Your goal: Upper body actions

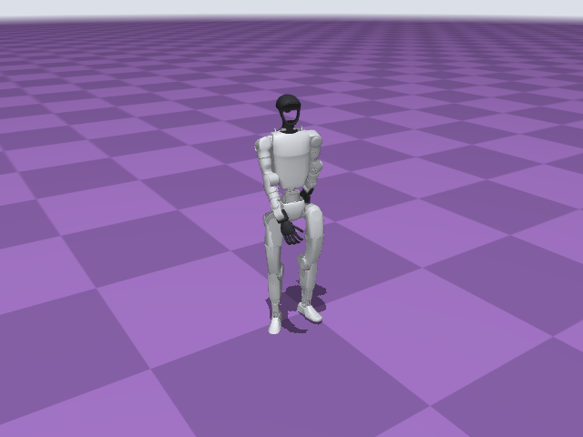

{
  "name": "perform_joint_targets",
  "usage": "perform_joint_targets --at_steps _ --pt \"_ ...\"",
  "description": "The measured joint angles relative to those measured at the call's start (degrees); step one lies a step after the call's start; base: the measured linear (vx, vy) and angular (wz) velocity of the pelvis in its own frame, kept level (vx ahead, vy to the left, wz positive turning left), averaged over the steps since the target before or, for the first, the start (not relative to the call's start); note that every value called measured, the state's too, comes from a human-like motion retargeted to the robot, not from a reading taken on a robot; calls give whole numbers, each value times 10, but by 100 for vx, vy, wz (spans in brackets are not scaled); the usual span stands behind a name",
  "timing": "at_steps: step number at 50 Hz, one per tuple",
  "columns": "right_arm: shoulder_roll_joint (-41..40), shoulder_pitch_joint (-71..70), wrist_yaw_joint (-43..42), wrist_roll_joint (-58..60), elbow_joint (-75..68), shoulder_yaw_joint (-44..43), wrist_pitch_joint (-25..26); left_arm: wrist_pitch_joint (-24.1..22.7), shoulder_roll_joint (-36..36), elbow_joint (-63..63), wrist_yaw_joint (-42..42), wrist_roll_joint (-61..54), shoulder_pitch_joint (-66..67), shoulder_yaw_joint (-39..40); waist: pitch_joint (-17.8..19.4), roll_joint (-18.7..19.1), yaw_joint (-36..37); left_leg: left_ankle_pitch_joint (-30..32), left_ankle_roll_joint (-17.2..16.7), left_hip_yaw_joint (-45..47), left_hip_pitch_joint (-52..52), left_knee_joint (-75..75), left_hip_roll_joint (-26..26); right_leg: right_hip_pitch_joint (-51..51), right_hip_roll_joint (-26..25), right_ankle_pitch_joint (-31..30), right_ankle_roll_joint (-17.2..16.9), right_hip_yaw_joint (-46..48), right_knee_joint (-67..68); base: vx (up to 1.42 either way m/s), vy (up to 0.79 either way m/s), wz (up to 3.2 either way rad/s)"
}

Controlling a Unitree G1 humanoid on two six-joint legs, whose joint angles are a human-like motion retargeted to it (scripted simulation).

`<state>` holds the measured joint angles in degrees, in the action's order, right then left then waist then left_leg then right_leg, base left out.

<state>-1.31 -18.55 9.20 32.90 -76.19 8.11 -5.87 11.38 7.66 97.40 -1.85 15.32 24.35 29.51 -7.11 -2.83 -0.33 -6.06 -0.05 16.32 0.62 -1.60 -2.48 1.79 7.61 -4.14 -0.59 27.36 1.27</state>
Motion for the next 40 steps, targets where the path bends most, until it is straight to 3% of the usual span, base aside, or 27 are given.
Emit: perform_joint_targets --at_steps 5,10,12,15,20,25,33,36,40 --pt "50 55 -27 14 -184 -61 50 -26 -10 -27 -23 -10 -138 -42 8 -14 20 0 14 -12 2 -3 -18 -5 14 -7 -6 8 1 18 4 5" --pt "113 185 -16 -47 -212 -109 176 -50 -45 -121 -85 -18 -257 -81 23 -23 30 -4 32 -30 2 -4 -36 -6 26 -18 -13 12 4 17 1 -4" --pt "127 224 -45 -78 -212 -133 199 -67 -56 -163 -105 -34 -288 -101 28 -23 29 -5 38 -35 -1 -4 -41 0 30 -25 -14 10 9 14 -3 -18" --pt "135 259 -81 -105 -212 -181 174 -88 -59 -221 -123 -57 -321 -128 32 -21 19 -6 45 -35 -7 -3 -42 16 34 -37 -13 5 19 9 -7 -34" --pt "144 260 -59 -96 -212 -234 128 -109 -40 -265 -113 -60 -335 -145 30 -7 -6 -6 51 -5 -20 -10 -31 63 34 -64 -9 -14 48 -1 -4 -66" --pt "132 226 -61 -91 -212 -242 85 -89 -26 -240 -92 -37 -315 -134 42 10 -23 -6 53 31 -28 -11 -9 78 12 -49 12 0 74 -9 -3 -71" --pt "105 200 -63 -62 -200 -208 64 -54 -29 -139 -82 -7 -248 -103 52 4 -47 -3 54 43 -25 -12 -11 64 -44 -10 -7 -85 80 -9 0 -18" --pt "101 202 -64 -46 -198 -197 63 -44 -30 -100 -73 4 -224 -94 49 0 -53 -2 51 34 -23 -11 -17 47 -42 -8 7 -65 53 -9 4 33" --pt "102 202 -61 -22 -199 -189 68 -32 -29 -48 -57 14 -204 -78 40 1 -43 3 45 33 -25 -13 -18 45 -35 -17 0 -61 37 -13 4 16"
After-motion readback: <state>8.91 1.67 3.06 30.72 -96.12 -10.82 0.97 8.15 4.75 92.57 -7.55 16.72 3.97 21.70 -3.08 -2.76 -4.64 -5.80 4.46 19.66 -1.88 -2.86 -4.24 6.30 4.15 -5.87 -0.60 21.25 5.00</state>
